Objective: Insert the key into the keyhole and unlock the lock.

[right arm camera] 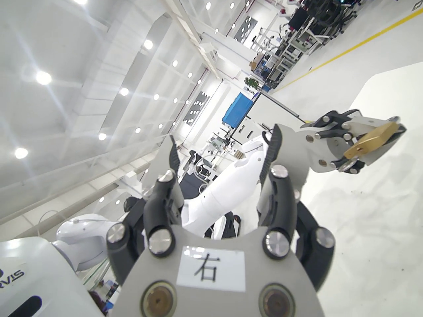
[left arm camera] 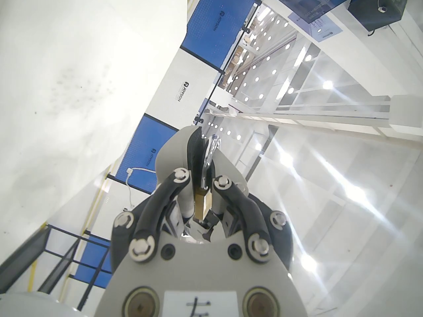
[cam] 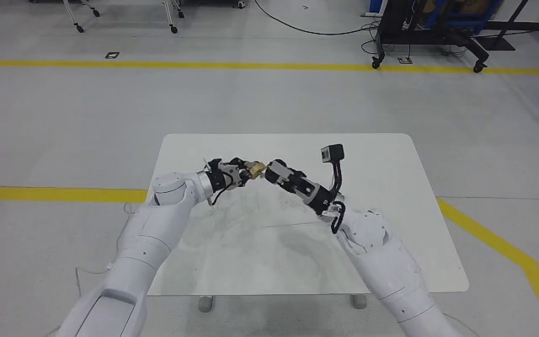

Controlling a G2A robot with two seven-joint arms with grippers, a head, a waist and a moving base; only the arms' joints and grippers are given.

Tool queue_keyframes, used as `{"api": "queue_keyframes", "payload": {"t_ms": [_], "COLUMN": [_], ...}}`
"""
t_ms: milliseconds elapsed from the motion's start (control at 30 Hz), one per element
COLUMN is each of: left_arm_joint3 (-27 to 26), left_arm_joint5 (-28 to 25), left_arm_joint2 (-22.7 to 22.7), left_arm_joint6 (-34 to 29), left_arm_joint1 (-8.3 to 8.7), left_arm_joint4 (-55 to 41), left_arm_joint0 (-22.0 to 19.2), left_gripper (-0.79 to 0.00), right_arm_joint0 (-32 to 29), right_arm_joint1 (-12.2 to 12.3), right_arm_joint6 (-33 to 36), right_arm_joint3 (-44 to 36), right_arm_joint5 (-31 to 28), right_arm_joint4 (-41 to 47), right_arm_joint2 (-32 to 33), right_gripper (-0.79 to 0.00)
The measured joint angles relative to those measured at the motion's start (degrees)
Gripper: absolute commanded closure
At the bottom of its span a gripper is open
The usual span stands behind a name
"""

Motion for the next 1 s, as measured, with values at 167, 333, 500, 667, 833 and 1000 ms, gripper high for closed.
{"api": "queue_keyframes", "payload": {"t_ms": [167, 333, 500, 667, 833, 1000], "left_arm_joint3": [2.9, 5.1, 6.2, 6.7, 7.1, 7.0], "left_arm_joint5": [3.5, 3.5, 2.6, 1.9, 1.0, -1.0], "left_arm_joint2": [0.3, 1.0, 1.3, 1.9, 2.1, 2.0], "left_arm_joint6": [-4.5, -6.2, -6.6, -7.4, -7.7, -7.3], "left_arm_joint1": [-0.64, -1.07, -1.34, -1.57, -1.69, -1.68], "left_arm_joint4": [-4.8, -5.7, -5.9, -5.5, -5.2, -4.7], "left_arm_joint0": [-0.9, -2.0, -2.7, -3.1, -3.3, -3.4], "left_gripper": [0.0, 0.0, 0.0, 0.0, 0.0, 0.0], "right_arm_joint0": [0.6, 1.0, 1.6, 3.2, 4.5, 4.0], "right_arm_joint1": [0.0, 0.0, -0.3, -0.8, -1.4, -1.3], "right_arm_joint6": [0.1, -2.1, -4.2, -8.3, -10.2, -10.8], "right_arm_joint3": [1.2, 3.1, 4.8, 7.3, 9.4, 8.2], "right_arm_joint5": [-0.4, 0.9, 3.4, 6.8, 8.1, 6.5], "right_arm_joint4": [-3.1, -5.8, -8.6, -11.2, -10.7, -10.1], "right_arm_joint2": [-0.8, -1.2, -2.4, -3.7, -4.7, -4.0], "right_gripper": [0.0, 0.0, 0.0, 0.0, 0.0, -0.785]}}
